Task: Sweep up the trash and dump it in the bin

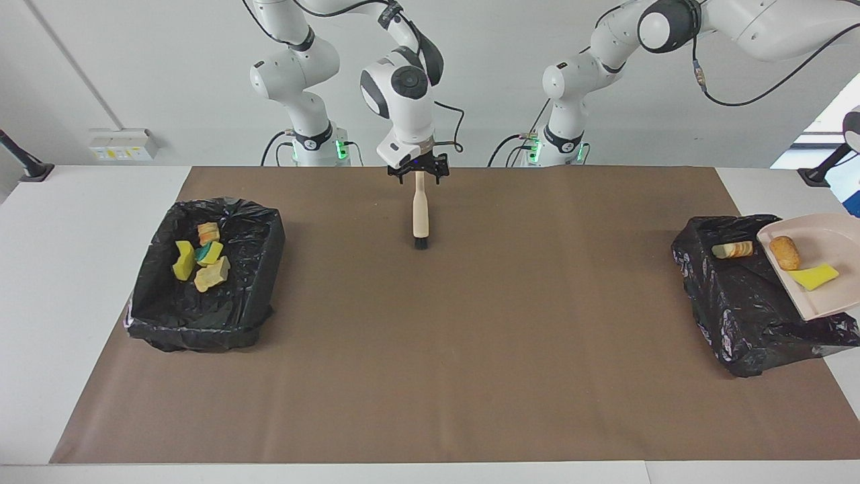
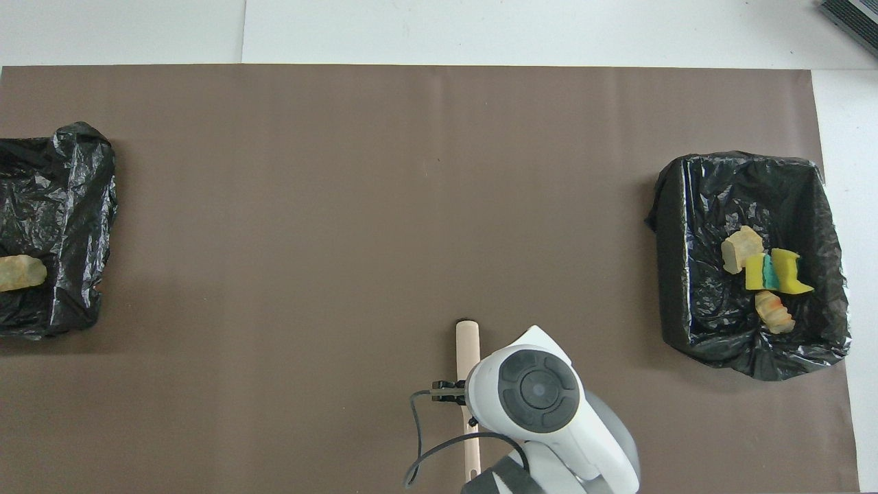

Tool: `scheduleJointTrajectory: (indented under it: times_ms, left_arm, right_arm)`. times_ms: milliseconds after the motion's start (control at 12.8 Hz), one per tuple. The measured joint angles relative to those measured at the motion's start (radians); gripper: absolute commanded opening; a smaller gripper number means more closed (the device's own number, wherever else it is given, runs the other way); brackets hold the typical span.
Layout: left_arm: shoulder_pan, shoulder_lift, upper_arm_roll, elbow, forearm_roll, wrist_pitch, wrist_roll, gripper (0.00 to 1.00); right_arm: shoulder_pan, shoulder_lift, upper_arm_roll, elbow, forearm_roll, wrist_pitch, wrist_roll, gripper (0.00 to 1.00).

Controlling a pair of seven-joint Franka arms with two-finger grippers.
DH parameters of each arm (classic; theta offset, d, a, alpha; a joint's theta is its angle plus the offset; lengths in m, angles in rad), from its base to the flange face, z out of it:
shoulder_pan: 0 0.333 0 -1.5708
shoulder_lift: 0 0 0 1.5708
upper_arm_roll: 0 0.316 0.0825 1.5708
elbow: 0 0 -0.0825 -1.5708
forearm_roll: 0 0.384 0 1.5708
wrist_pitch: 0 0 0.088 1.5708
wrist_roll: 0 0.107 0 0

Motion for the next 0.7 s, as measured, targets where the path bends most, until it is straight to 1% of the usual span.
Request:
scheduleJointTrajectory:
  times_ms: [156, 389, 545, 701]
  left_arm:
    - [-0.008, -0.019, 0.0, 0.004, 0.035, 0.0, 0.0, 0.0]
    - [-0.03, -0.05, 0.001, 0.004, 0.073, -0.002, 0.0, 0.0]
    - [-0.037, -0.054, 0.001, 0.004, 0.097, -0.001, 0.0, 0.0]
    - [-0.039, -0.056, 0.003, 0.007, 0.105, -0.001, 0.0, 0.0]
  right_arm:
    - [-0.074, 0.001, -0.003, 0.056, -0.036, -0.001, -0.004, 1.0]
    - [-0.173, 0.002, -0.005, 0.124, -0.051, -0.007, -0.055, 1.0]
    - [-0.259, 0.001, -0.007, 0.183, -0.055, -0.062, -0.104, 1.0]
    - [-0.349, 0.0, -0.008, 0.274, -0.056, -0.155, -0.147, 1.0]
